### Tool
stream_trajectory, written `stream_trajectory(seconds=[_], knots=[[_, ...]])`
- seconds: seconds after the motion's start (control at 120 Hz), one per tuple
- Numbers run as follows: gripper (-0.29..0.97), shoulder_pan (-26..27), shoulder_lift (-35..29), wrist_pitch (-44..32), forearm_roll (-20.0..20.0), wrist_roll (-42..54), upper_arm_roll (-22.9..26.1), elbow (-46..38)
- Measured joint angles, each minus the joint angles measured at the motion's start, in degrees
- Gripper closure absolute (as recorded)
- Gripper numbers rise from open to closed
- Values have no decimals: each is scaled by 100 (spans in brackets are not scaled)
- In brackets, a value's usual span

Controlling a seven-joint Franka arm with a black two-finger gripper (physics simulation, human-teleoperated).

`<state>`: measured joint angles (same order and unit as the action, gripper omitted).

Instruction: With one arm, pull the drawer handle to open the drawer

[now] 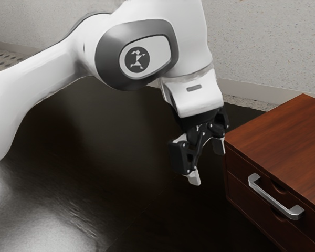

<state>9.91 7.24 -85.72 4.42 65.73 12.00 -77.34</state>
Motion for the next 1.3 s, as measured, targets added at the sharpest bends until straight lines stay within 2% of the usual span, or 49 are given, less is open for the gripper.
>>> stream_trajectory(seconds=[0.358,0.683,0.858,1.3], knots=[[0,240,301,-507,-1,520,45,-138],[0,373,-30,-1568,-8,774,74,-1027],[0,392,-79,-2111,-9,851,97,-1248],[-2,394,-80,-2623,-14,965,136,-1667]])
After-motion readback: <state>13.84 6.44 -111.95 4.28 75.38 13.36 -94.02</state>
